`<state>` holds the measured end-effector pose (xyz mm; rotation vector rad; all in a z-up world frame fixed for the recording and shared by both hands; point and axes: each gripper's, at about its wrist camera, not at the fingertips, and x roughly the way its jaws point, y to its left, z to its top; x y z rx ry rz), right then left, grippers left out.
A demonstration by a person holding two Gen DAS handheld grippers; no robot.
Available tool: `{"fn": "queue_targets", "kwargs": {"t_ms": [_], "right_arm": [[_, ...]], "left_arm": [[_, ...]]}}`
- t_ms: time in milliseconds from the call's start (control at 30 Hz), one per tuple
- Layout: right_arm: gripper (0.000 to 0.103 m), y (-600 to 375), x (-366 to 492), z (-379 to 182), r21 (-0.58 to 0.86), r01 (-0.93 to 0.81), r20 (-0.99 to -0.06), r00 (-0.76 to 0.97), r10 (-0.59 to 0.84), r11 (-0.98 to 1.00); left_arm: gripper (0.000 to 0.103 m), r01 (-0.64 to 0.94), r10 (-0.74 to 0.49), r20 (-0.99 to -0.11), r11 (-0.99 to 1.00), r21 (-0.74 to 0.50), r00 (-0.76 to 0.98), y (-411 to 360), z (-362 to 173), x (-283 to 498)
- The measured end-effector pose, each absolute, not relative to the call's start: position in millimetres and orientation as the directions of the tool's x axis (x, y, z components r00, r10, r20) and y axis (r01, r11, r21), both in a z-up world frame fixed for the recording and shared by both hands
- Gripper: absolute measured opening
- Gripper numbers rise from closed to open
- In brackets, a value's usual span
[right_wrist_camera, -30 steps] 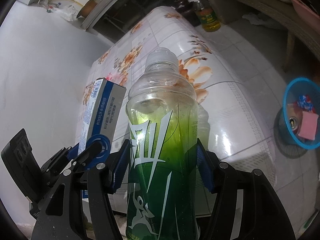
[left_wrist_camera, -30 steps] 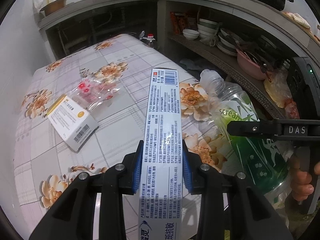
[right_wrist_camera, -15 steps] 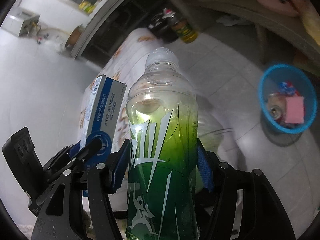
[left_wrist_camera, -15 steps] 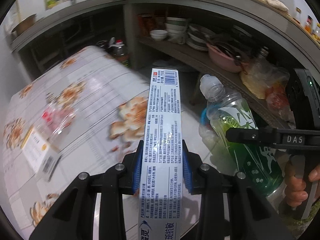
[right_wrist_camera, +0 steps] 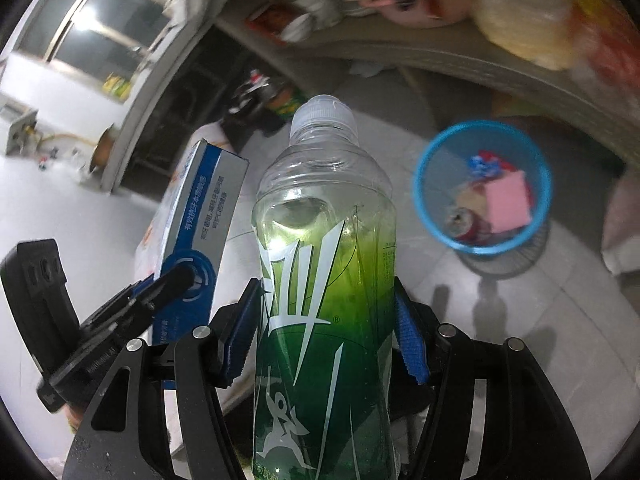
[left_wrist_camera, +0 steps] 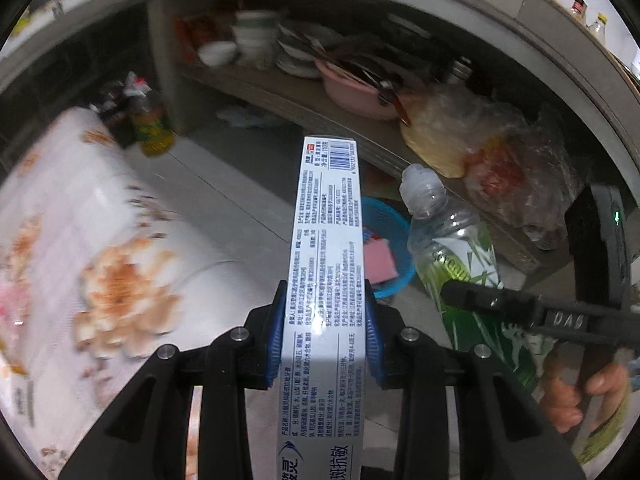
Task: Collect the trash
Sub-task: 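Open both grippers over the wastebasket to drop the bottle and toothpaste box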
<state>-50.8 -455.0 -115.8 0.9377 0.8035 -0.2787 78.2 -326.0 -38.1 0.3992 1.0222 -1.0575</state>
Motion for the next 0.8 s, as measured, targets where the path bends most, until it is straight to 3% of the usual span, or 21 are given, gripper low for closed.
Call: {"fn": "queue_targets", "kwargs": {"t_ms": [167, 567, 600, 633, 800], "right_arm": [[0.059, -481, -66, -144, 0.575, 0.620, -0.768, 0.633, 0.093, 0.534], [0.061, -563, -22, -208, 0.477, 0.721, -0.853, 0.518, 0.066, 0.503], [0.062, -573, -15, -212, 0.469, 0.724, -0.855, 0.515, 0.055, 0.506], [0.069, -582, -10, -217, 0.458, 0.730, -0.858, 0.512, 0.038, 0.508], [0.070, -605, -12, -243, 0.392, 0.790, -0.889, 0.457, -0.026, 0.471]], "left_arm": [[0.033, 0.809, -0.474, -0.880, 0.501, -0.306, -0.040, -374, -73, 95], [0.035, 0.767, -0.393, -0.905, 0.527, -0.366, -0.162, -486, -135, 128], [0.050, 0.768, -0.408, -0.896, 0.513, -0.383, -0.174, -499, -138, 131], [0.071, 0.770, -0.410, -0.896, 0.512, -0.381, -0.170, -509, -142, 134], [0.074, 0.733, -0.445, -0.880, 0.541, -0.412, -0.166, -507, -143, 141]]}}
